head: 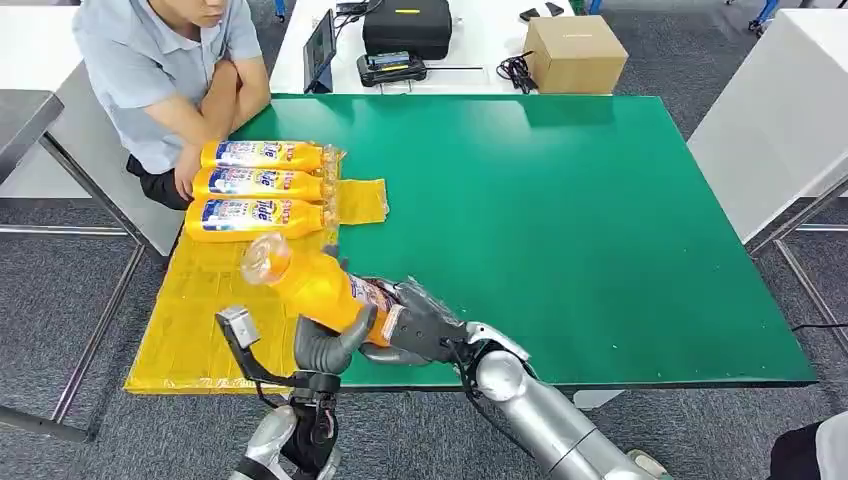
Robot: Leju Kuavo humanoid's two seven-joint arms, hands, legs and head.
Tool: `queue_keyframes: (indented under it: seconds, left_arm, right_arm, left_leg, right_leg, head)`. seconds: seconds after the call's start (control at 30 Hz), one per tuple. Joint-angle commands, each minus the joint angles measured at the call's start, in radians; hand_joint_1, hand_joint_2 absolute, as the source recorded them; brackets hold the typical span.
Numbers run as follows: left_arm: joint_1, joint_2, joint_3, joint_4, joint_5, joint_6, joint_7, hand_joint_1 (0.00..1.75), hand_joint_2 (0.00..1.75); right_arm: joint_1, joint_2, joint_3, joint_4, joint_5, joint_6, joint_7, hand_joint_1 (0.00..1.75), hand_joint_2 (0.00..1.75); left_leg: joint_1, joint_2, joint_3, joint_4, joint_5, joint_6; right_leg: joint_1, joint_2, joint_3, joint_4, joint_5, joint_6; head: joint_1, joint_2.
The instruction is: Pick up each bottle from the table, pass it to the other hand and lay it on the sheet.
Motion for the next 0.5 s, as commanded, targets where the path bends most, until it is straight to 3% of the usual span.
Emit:
queue_keyframes:
  seconds: [0.03, 0.07, 0.3, 0.5]
  left_arm:
    - [0.011, 0.027, 0.023, -0.119, 0.033, -0.035, -0.026, 0.28, 1.75]
    - [0.013, 0.031, 0.017, -0.125, 0.03, -0.049, -0.029, 0.0, 1.75]
    - [0.024, 0.053, -0.045, -0.106, 0.003, -0.154, -0.026, 0.0, 1.75]
    - [0.025, 0.052, -0.047, -0.102, 0.002, -0.156, -0.028, 0.0, 1.75]
  right_arm:
    - [-0.037, 0.017, 0.041, 0.154, -0.016, 0.028, -0.012, 1.75, 1.75]
    - [-0.035, 0.017, 0.041, 0.158, -0.016, 0.026, -0.013, 1.75, 1.75]
    - [-0.039, 0.009, 0.028, 0.157, -0.02, 0.028, -0.028, 1.75, 1.75]
    - [-0.04, 0.008, 0.028, 0.156, -0.02, 0.029, -0.028, 1.75, 1.75]
  left_leg:
    - [0.001, 0.002, 0.003, 0.0, -0.001, -0.002]
    - [0.003, 0.003, 0.004, 0.0, -0.002, -0.003]
    - [0.002, 0.001, 0.004, 0.0, -0.002, -0.002]
    - [0.002, 0.001, 0.004, 0.0, -0.002, -0.003]
  right_leg:
    - [0.001, 0.001, 0.002, -0.001, 0.0, -0.002]
    - [0.003, 0.002, 0.005, -0.001, -0.001, -0.003]
    - [0.002, 0.0, 0.004, -0.001, -0.001, -0.003]
    - [0.002, 0.0, 0.005, -0.001, -0.002, -0.003]
  head:
    - [0.0, 0.0]
    - [0.0, 0.0]
    - [0.0, 0.0]
    - [0.0, 0.0]
